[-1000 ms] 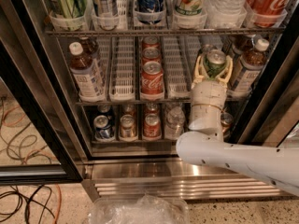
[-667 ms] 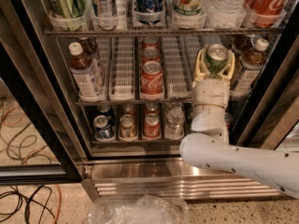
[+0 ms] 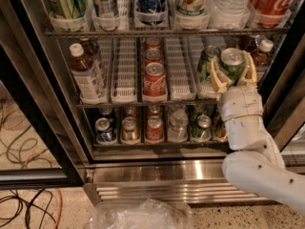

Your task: Pick green can from middle shelf of fridge

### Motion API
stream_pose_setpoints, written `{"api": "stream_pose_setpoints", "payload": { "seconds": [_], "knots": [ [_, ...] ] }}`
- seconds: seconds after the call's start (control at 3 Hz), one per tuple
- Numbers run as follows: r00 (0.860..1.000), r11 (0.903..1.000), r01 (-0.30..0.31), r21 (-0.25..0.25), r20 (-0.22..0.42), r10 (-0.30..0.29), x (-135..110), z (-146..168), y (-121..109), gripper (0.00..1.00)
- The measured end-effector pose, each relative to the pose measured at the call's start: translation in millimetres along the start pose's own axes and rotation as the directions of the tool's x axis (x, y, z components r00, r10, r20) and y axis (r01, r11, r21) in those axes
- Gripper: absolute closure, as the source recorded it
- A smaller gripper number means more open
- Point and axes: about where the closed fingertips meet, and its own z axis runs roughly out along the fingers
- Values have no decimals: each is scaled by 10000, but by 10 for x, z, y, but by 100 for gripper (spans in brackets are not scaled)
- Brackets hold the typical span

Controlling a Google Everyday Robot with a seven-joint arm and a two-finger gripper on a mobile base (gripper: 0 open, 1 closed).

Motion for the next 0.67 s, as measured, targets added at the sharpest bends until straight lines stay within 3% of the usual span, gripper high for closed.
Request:
{"api": "stream_pose_setpoints", "payload": {
  "seconds": [0.33, 0.67],
  "knots": [
    [9948, 9880, 127, -1539, -981, -281, 54, -223, -99, 100],
    [9729, 9678, 268, -2502, -2161, -828, 176, -326, -350, 100]
  ]
}}
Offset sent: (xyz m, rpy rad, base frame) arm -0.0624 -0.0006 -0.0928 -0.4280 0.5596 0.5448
